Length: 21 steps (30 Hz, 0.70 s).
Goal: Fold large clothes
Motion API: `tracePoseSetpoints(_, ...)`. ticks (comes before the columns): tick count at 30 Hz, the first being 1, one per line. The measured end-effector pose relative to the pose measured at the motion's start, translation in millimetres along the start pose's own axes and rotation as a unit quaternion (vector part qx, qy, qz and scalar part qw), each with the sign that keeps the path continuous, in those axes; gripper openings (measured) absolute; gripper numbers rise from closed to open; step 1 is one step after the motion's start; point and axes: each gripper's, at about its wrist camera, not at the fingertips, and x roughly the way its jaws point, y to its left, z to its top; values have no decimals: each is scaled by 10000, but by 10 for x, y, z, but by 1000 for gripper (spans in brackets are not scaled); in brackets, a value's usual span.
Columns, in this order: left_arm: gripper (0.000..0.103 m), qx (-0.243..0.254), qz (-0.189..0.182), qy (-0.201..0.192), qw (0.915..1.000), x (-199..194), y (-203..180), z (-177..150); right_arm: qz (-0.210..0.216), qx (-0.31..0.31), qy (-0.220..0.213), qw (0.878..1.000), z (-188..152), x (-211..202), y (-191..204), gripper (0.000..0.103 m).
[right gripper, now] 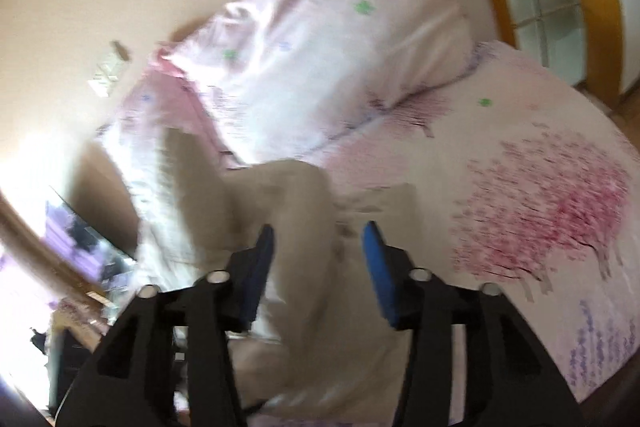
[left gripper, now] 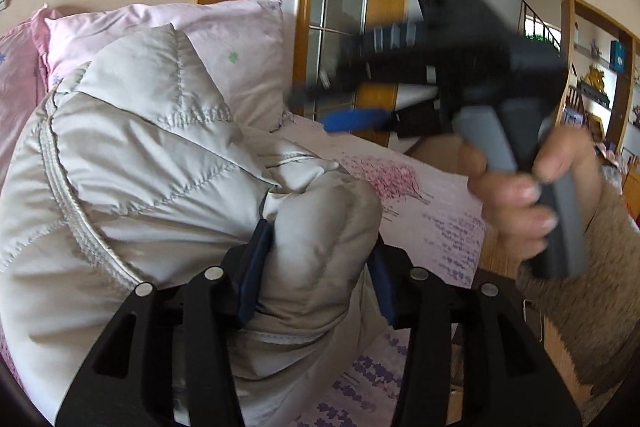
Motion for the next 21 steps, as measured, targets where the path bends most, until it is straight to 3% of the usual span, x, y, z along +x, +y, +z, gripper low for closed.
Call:
tracePoseSetpoints(1,47,15,-17,19,10000,26,-6,-12,159,-38,39,9999,22,6,37,65)
tracePoseSetpoints(6,48,-71,-174,100,9998,141,18,-40,636,-163,506,9966,90,184,204,68)
tracePoseSetpoints(21,50,-406,-570,264,9972,345,111,-75,920,-207,1199,9883,-8,624,271,65)
